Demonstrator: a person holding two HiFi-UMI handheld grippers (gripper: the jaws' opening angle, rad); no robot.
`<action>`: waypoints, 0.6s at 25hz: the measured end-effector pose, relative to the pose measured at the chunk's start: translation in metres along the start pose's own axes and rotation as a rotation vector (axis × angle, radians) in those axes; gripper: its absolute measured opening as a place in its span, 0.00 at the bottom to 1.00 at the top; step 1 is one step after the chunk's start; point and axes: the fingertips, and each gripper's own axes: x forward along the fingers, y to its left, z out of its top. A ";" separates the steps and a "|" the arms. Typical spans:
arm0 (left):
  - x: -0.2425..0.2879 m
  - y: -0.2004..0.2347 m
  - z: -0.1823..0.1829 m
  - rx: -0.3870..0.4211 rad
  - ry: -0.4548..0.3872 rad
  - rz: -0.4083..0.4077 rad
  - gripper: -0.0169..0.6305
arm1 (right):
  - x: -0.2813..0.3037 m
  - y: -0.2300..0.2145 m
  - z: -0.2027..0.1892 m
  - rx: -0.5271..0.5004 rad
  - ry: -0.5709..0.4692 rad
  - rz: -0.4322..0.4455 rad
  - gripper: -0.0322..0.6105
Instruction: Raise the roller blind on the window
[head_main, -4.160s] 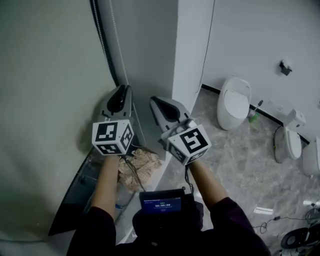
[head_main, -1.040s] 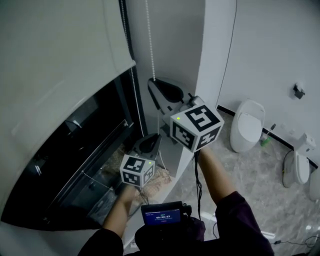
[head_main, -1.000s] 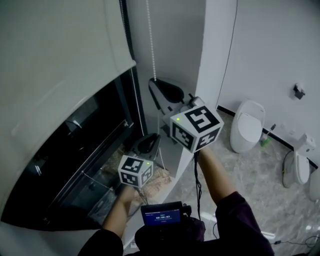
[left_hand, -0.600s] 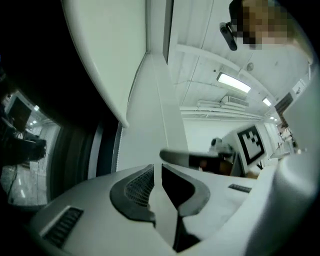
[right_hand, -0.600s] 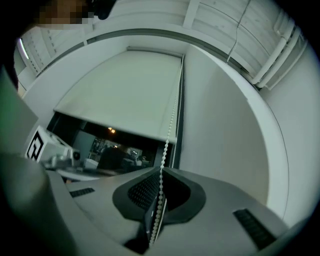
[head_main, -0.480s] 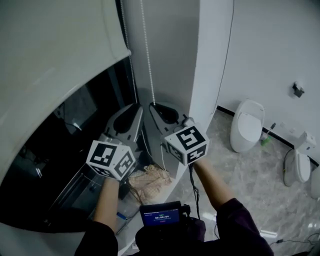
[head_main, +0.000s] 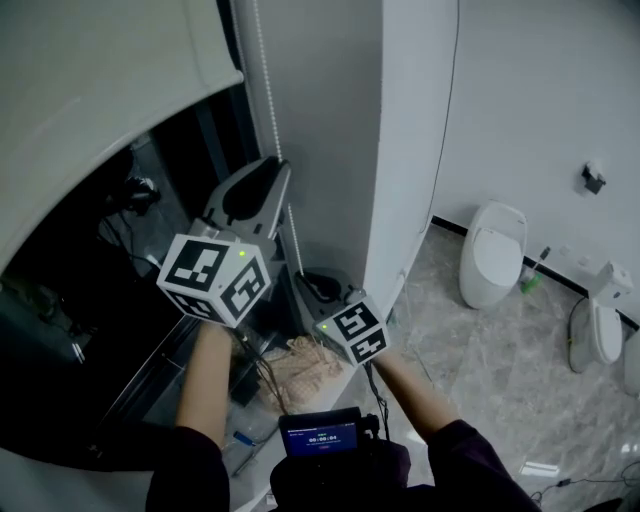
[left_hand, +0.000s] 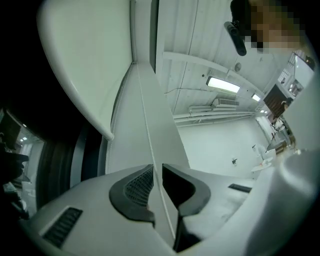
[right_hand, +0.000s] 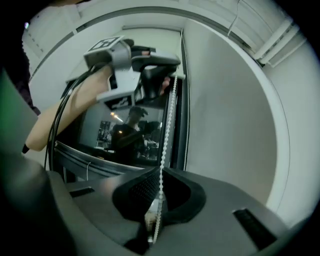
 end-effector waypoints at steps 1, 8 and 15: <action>0.003 -0.001 0.003 -0.005 0.000 -0.007 0.05 | 0.000 0.004 -0.016 0.013 0.026 0.007 0.08; 0.010 0.003 0.004 -0.008 0.005 0.023 0.05 | -0.008 0.019 -0.054 0.061 0.061 0.021 0.08; -0.001 0.015 0.005 0.039 -0.018 0.072 0.05 | -0.015 0.000 -0.040 0.102 0.018 0.016 0.09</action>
